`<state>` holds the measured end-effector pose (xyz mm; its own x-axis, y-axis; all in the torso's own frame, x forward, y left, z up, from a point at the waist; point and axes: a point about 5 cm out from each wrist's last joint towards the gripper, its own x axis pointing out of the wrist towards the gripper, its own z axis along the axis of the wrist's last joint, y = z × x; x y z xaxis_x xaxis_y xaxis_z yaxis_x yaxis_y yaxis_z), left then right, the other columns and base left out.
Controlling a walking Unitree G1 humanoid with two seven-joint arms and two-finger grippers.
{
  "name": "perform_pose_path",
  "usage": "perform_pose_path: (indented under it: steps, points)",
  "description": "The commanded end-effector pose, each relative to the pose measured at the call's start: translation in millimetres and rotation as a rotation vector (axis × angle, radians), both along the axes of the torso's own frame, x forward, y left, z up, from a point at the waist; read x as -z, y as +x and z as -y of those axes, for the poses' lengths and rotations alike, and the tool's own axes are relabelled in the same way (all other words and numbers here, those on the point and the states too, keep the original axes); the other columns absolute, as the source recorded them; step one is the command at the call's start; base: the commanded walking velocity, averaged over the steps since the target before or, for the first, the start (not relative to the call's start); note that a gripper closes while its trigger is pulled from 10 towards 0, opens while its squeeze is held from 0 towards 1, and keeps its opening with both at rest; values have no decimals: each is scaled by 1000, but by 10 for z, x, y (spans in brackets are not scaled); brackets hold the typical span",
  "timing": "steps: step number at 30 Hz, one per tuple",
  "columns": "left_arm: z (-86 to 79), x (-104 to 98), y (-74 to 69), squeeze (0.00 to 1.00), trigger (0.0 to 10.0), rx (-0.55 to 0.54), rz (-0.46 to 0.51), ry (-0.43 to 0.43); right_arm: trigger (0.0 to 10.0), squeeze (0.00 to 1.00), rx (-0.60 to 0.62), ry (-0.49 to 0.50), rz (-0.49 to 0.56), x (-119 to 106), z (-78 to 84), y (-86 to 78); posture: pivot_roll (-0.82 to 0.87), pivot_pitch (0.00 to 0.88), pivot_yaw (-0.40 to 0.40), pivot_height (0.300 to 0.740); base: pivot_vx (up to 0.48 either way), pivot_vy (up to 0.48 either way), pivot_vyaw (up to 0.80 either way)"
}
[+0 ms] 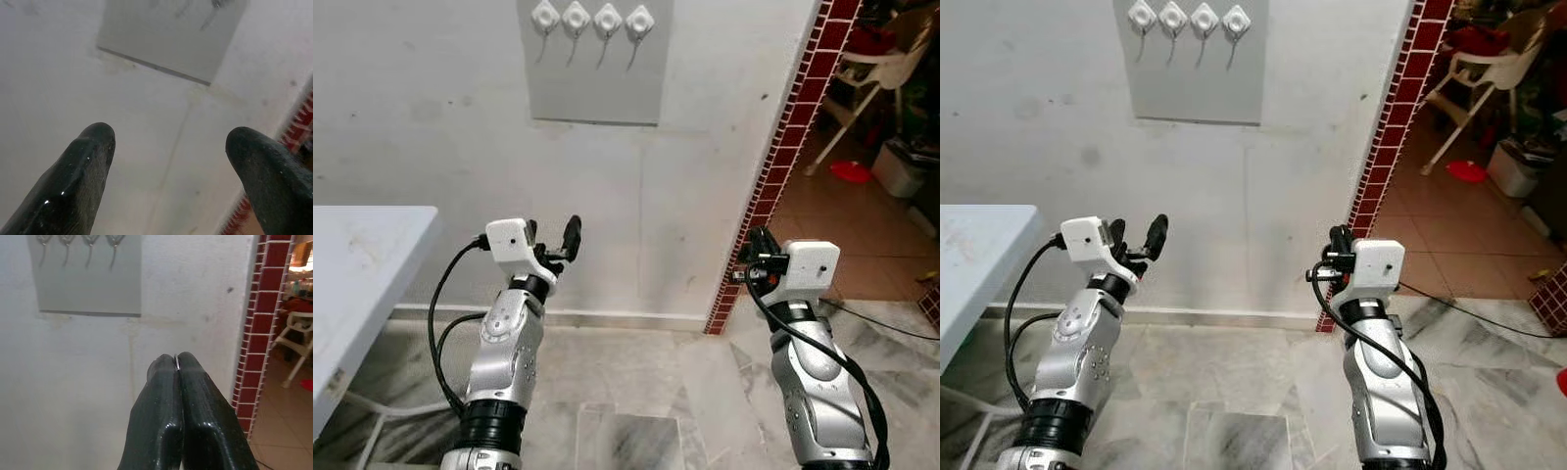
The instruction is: Hang keys on a hook
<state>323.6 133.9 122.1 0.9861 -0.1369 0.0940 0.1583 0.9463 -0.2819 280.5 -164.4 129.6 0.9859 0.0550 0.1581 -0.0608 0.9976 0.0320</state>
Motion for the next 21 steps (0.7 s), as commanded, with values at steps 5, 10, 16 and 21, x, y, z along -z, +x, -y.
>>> perform_pose_path:
  steps: [5,10,16,21]
  points:
    - [24,-14,6,0,10000,6,-4,2,10000,0,-2,-9,34,-92,19,5,-46,0,-16,740,0,0,0]
    - [19,-17,17,0,10000,3,-11,-9,10000,0,-4,-6,36,-95,16,-7,-48,0,-15,740,0,0,0]
    - [23,-23,11,0,10000,24,-2,-20,10000,0,-4,-9,35,-88,20,-22,-52,0,-14,740,0,0,0]
    - [18,-38,12,0,10000,22,8,-16,10000,0,-8,-9,34,-86,16,-22,-50,0,-14,740,170,0,0]
